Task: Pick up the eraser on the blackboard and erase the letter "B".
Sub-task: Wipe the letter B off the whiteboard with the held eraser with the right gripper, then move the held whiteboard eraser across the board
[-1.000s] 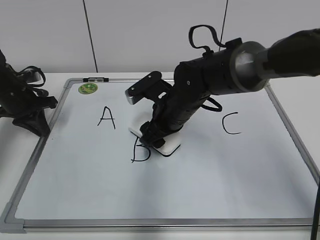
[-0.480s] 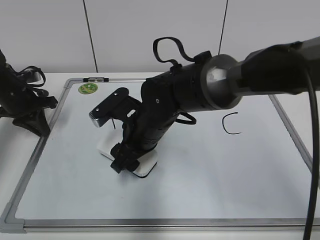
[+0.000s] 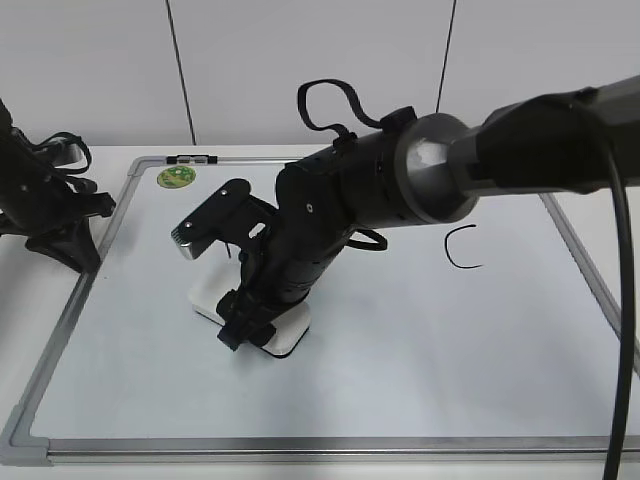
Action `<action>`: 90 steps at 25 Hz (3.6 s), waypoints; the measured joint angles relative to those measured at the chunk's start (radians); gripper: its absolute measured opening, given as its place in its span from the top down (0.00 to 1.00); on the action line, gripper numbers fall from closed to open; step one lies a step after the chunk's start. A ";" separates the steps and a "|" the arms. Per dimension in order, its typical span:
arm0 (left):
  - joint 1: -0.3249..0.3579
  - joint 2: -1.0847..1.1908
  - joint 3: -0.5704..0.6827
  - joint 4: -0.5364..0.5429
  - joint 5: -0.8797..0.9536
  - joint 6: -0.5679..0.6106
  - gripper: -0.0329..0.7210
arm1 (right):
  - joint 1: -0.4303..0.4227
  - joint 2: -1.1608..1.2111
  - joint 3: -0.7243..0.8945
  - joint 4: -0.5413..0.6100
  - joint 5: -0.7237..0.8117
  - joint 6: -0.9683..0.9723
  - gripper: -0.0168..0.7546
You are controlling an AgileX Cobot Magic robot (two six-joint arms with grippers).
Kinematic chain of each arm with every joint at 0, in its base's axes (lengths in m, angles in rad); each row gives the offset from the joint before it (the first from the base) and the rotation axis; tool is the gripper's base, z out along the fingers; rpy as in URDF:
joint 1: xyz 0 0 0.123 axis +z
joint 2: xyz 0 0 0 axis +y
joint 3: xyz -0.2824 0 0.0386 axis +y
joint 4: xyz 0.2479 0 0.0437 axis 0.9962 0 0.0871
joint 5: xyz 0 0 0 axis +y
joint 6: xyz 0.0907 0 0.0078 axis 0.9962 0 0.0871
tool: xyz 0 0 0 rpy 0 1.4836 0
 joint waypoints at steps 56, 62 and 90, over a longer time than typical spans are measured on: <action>0.000 0.002 0.000 0.003 -0.004 0.000 0.89 | -0.722 -0.439 0.441 -0.076 -0.154 0.314 0.26; 0.000 0.002 0.000 0.003 -0.004 0.000 0.89 | -0.740 -0.422 0.500 -0.076 -0.253 0.328 0.26; 0.000 0.002 0.000 0.003 -0.004 0.000 0.88 | -0.741 -0.268 0.508 -0.040 -0.335 0.332 0.17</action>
